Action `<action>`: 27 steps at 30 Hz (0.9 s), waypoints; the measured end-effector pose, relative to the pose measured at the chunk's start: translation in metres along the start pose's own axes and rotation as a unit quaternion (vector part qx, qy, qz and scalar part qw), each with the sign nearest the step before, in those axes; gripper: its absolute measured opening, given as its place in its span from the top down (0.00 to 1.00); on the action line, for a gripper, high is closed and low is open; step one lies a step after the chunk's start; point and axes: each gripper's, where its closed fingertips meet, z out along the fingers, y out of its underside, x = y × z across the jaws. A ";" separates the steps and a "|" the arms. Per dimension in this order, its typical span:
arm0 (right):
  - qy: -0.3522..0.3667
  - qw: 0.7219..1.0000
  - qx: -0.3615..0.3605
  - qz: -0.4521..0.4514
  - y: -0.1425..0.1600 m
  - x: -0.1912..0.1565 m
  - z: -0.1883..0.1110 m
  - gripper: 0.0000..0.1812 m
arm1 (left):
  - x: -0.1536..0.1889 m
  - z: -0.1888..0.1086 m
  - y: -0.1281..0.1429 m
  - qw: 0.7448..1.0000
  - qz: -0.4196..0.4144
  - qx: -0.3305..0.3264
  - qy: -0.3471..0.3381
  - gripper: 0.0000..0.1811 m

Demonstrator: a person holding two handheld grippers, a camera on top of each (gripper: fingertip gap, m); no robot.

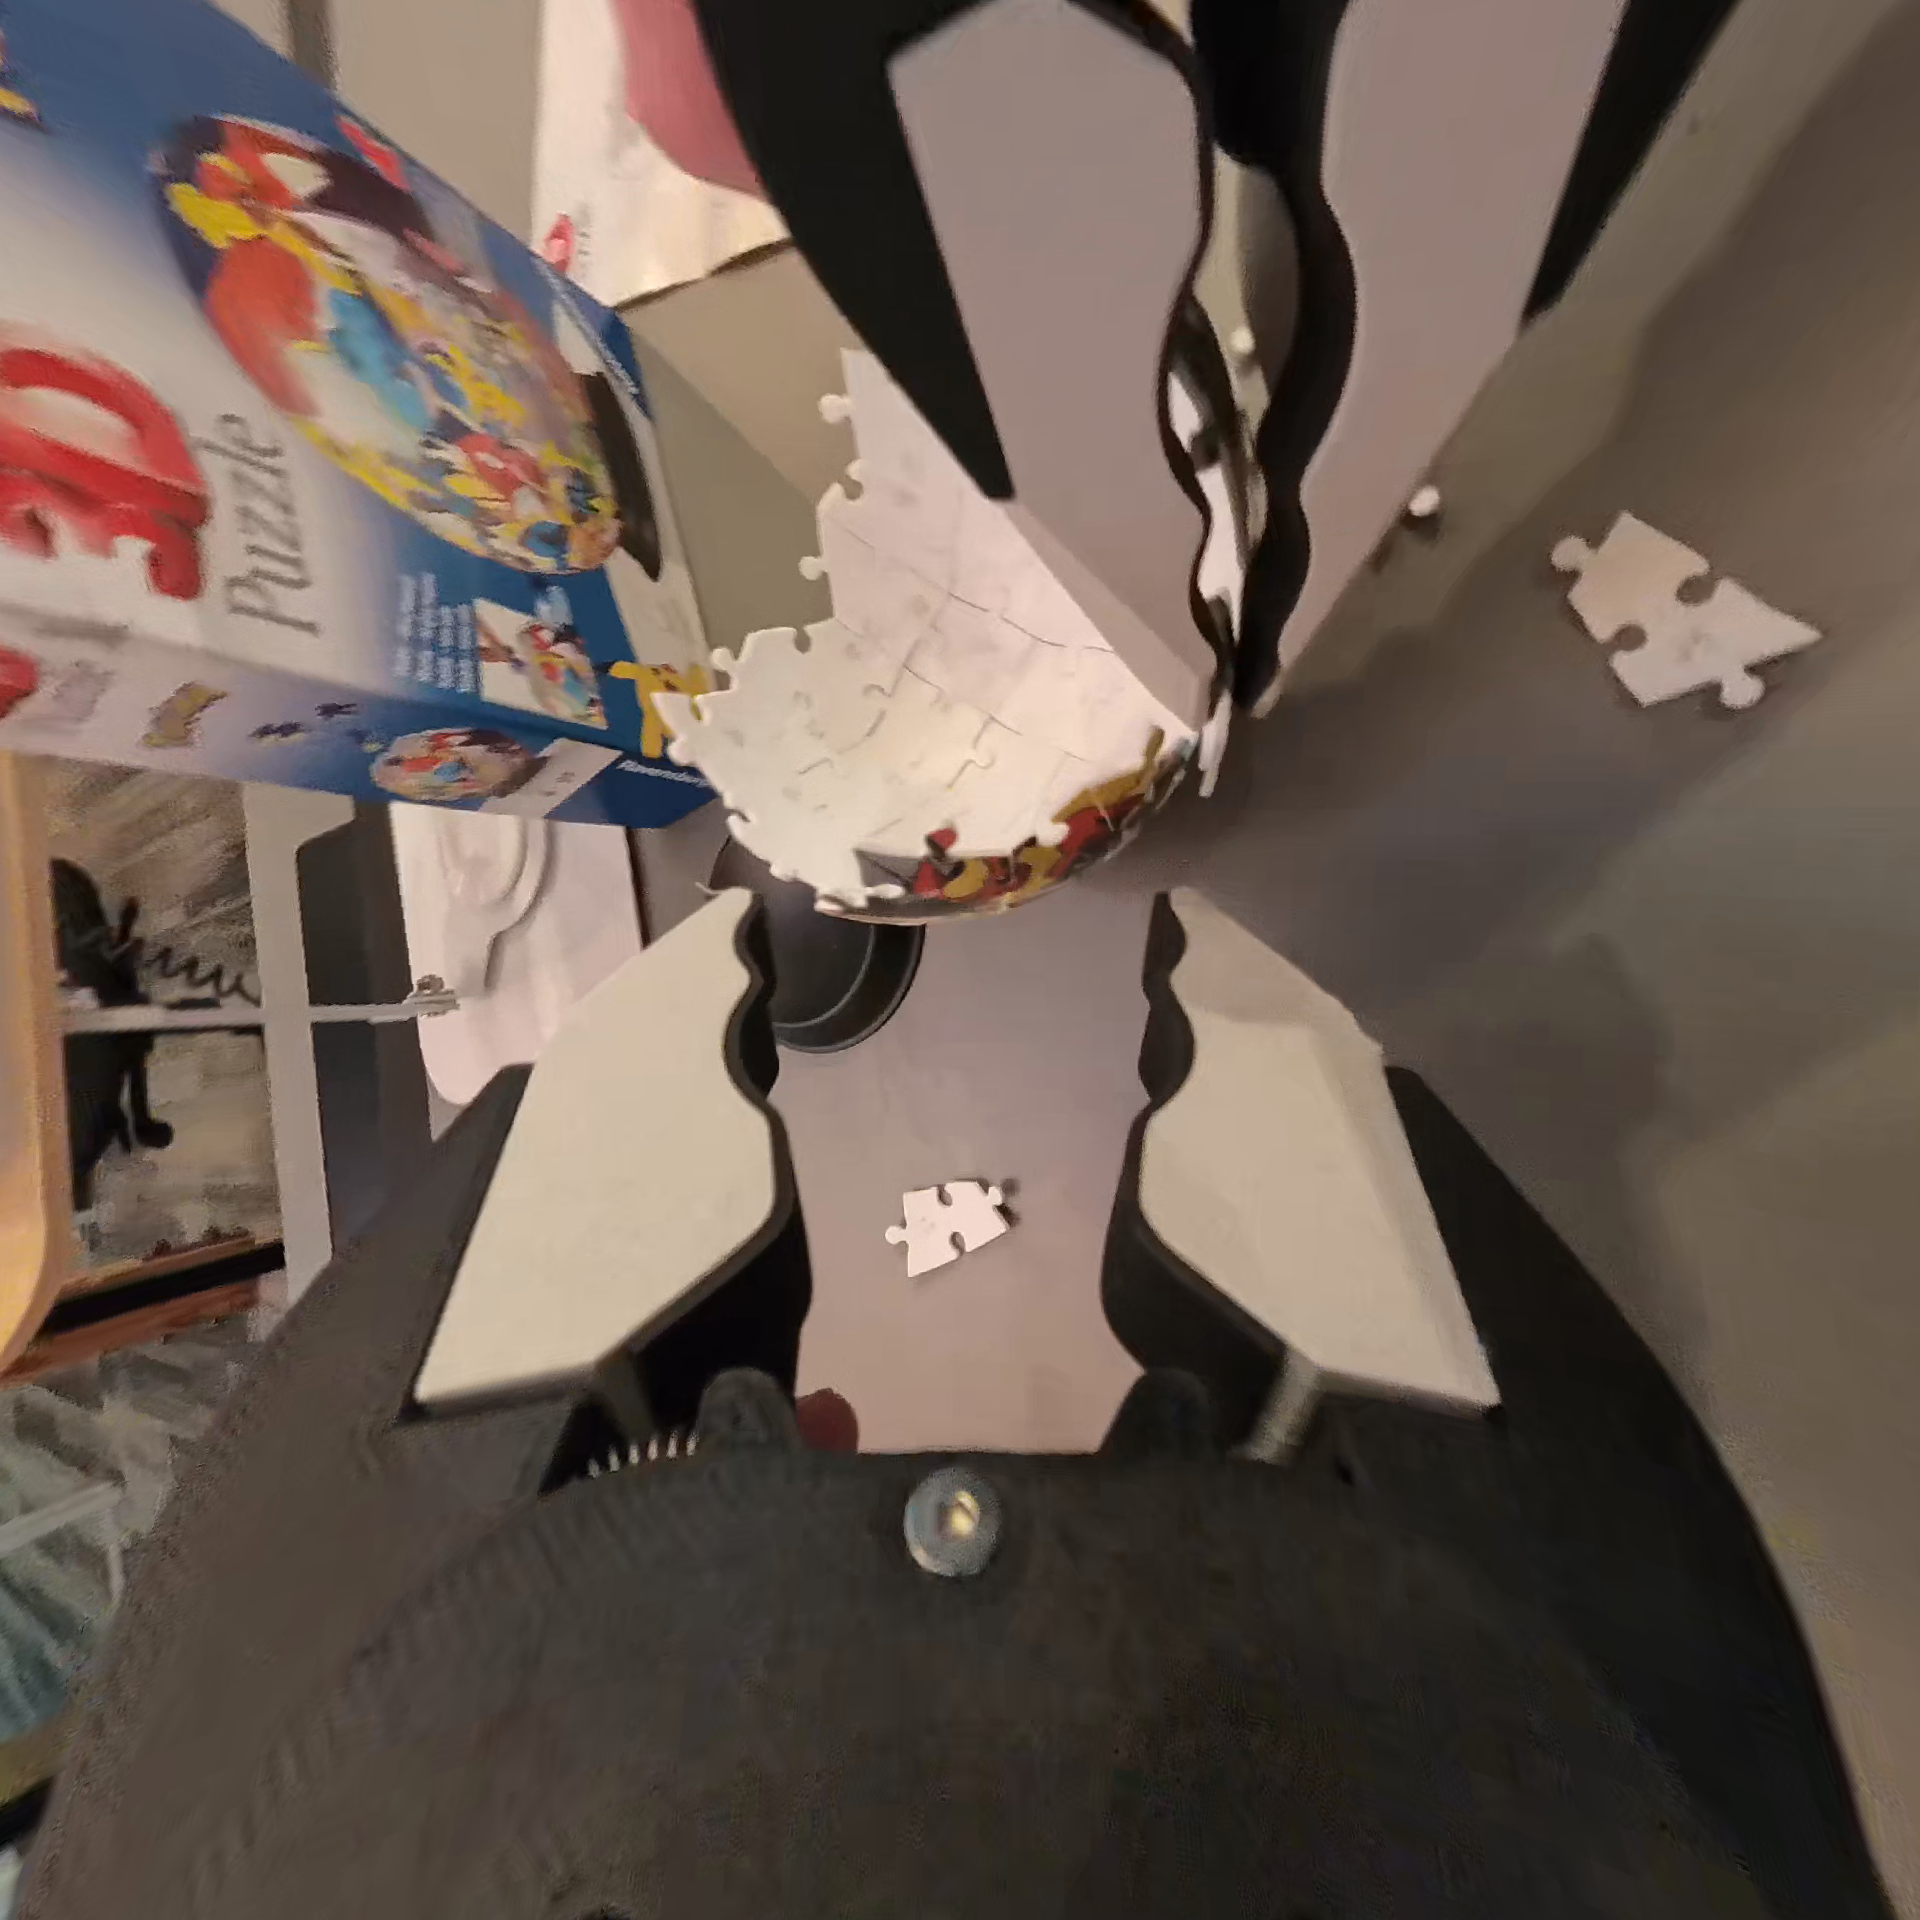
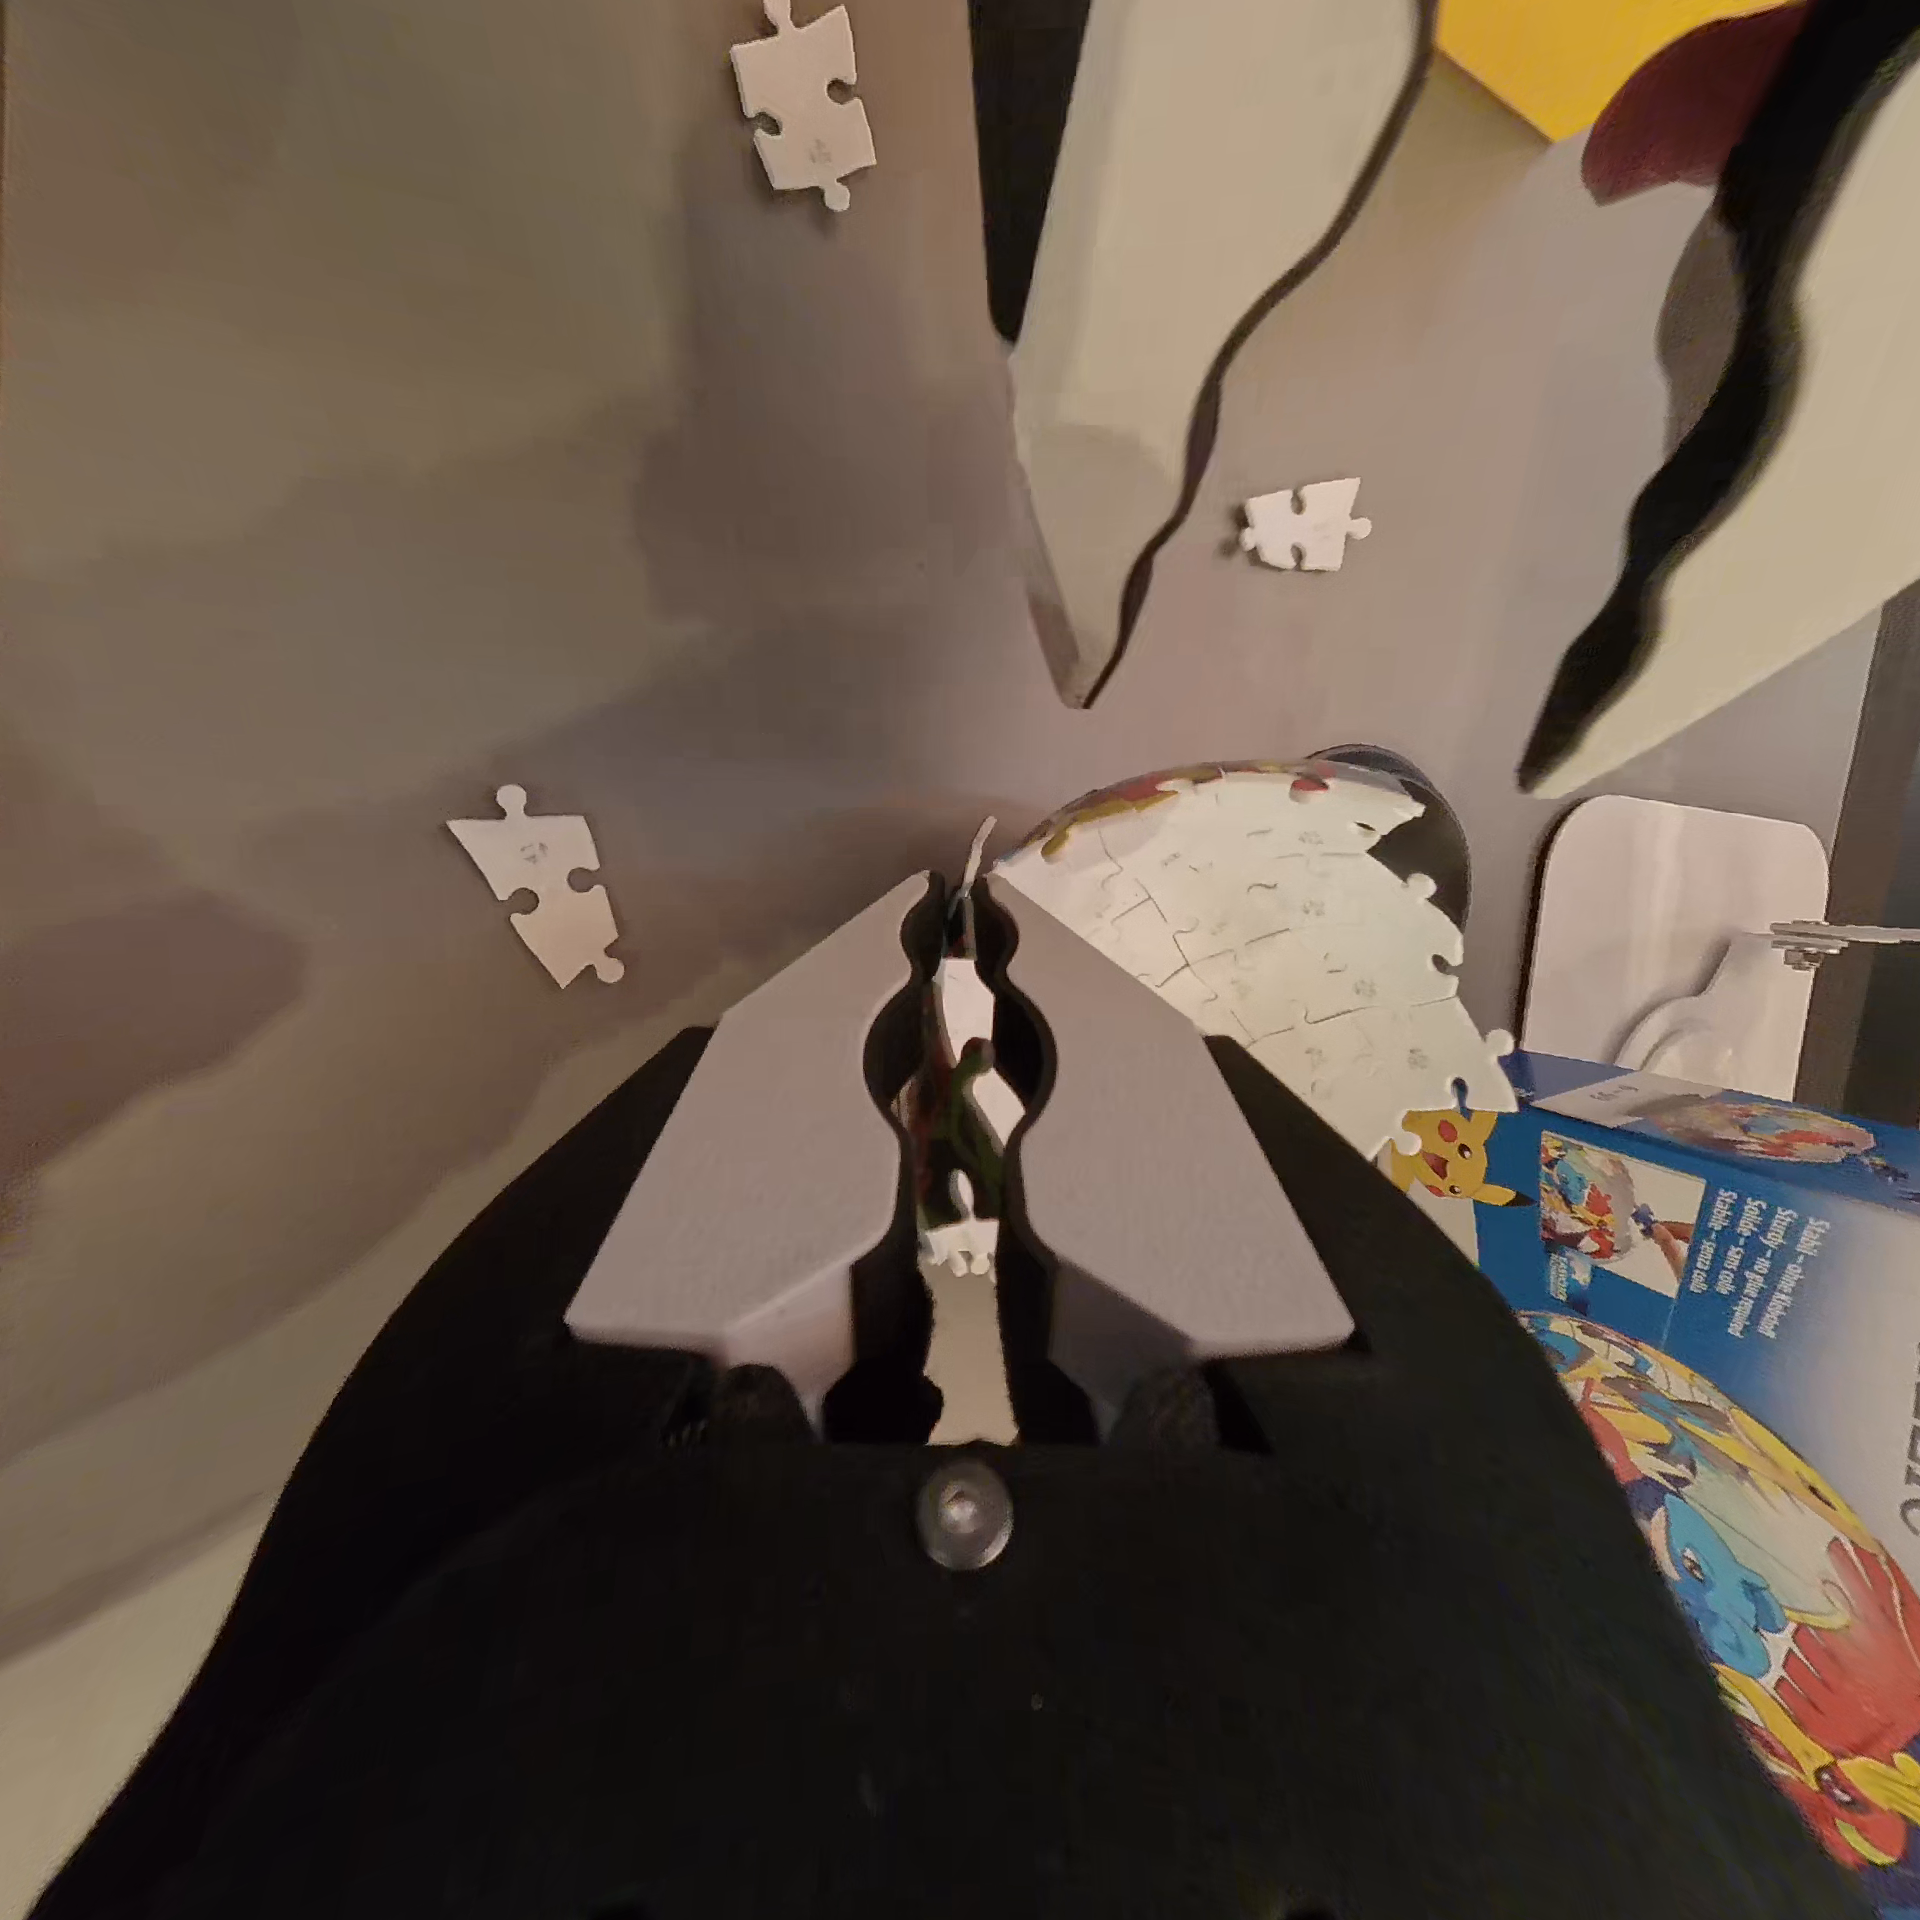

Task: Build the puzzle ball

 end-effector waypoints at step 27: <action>0.003 1.000 -0.001 0.025 0.013 0.003 -0.004 0.97 | 0.013 0.030 0.005 0.994 0.013 -0.002 0.109 0.82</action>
